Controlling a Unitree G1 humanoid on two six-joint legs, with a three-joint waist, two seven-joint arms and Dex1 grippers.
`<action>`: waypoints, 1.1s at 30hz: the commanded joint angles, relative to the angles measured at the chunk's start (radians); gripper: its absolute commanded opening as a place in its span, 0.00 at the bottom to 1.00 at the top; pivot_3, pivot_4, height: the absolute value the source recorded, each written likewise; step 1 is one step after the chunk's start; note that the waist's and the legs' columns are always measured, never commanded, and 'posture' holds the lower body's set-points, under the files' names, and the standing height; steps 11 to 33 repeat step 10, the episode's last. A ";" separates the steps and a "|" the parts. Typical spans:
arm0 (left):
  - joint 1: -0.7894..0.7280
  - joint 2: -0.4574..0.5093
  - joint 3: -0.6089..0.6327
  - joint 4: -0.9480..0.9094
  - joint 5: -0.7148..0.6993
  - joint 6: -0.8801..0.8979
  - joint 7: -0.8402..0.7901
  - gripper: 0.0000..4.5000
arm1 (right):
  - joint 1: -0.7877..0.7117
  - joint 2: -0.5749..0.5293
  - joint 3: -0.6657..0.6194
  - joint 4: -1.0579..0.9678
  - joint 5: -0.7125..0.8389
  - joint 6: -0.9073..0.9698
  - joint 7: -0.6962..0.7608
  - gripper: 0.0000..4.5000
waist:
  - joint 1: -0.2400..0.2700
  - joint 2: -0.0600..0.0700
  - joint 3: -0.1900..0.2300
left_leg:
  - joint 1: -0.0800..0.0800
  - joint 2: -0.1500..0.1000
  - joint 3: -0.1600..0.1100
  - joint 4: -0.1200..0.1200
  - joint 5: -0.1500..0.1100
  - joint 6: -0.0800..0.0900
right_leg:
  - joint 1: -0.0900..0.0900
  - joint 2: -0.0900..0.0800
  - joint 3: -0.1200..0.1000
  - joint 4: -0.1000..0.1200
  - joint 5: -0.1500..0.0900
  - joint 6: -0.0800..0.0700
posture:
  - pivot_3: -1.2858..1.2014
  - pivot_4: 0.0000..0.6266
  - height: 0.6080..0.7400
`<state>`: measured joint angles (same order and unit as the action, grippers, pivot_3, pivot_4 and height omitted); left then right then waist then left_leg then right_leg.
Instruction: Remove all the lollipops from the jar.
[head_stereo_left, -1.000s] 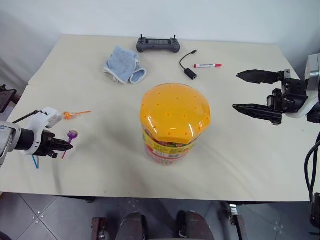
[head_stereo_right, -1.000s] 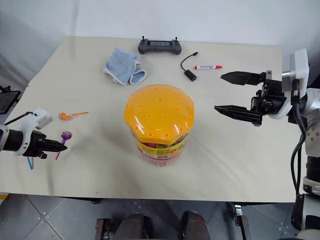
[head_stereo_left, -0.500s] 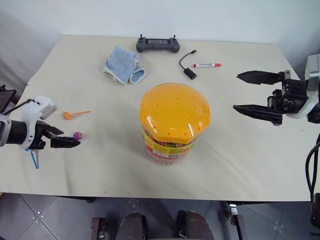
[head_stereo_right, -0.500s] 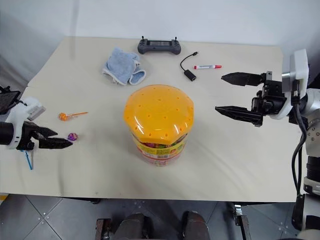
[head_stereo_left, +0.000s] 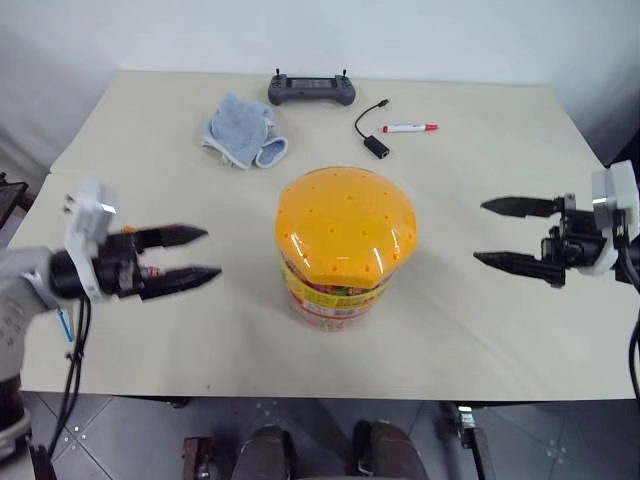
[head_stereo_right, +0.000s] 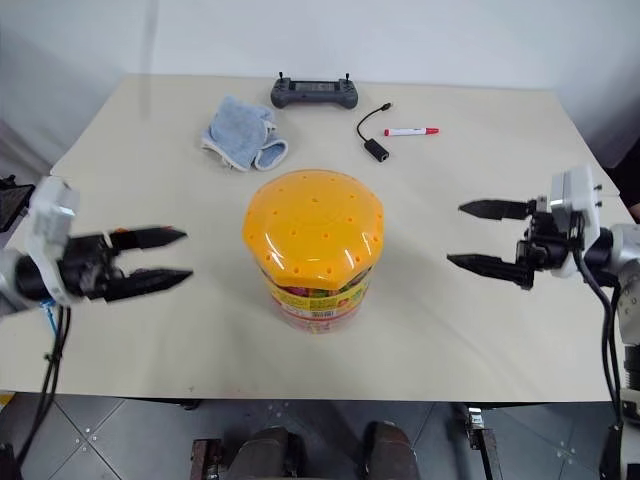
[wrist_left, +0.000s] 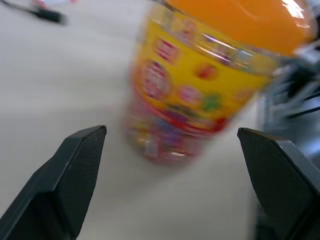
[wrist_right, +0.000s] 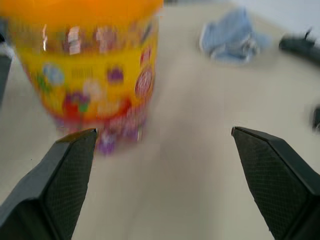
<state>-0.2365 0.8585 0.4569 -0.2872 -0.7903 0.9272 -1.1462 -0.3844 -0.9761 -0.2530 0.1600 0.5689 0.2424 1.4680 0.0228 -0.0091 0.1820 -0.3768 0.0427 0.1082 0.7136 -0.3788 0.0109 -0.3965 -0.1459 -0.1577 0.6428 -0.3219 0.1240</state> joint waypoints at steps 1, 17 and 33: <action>0.065 0.002 0.012 -0.057 -0.030 -0.049 -0.021 0.99 | 0.060 -0.027 -0.015 0.018 -0.034 -0.067 0.054 1.00 | 0.002 0.000 0.000 | 0.000 0.000 0.000 0.001 0.000 0.000 | 0.001 0.000 0.000 -0.001 0.000 0.000 | 0.52 0.24 1.00; 0.142 -0.012 -0.002 -0.054 0.004 -0.229 -0.052 0.99 | 0.199 0.042 -0.054 -0.071 -0.010 -0.039 -0.063 1.00 | 0.001 0.001 0.000 | 0.003 0.001 -0.002 0.001 0.000 0.000 | 0.003 0.000 0.001 -0.001 0.000 0.000 | 0.52 0.24 1.00; 0.142 -0.012 -0.002 -0.054 0.004 -0.229 -0.052 0.99 | 0.199 0.042 -0.054 -0.071 -0.010 -0.039 -0.063 1.00 | 0.001 0.001 0.000 | 0.003 0.001 -0.002 0.001 0.000 0.000 | 0.003 0.000 0.001 -0.001 0.000 0.000 | 0.52 0.24 1.00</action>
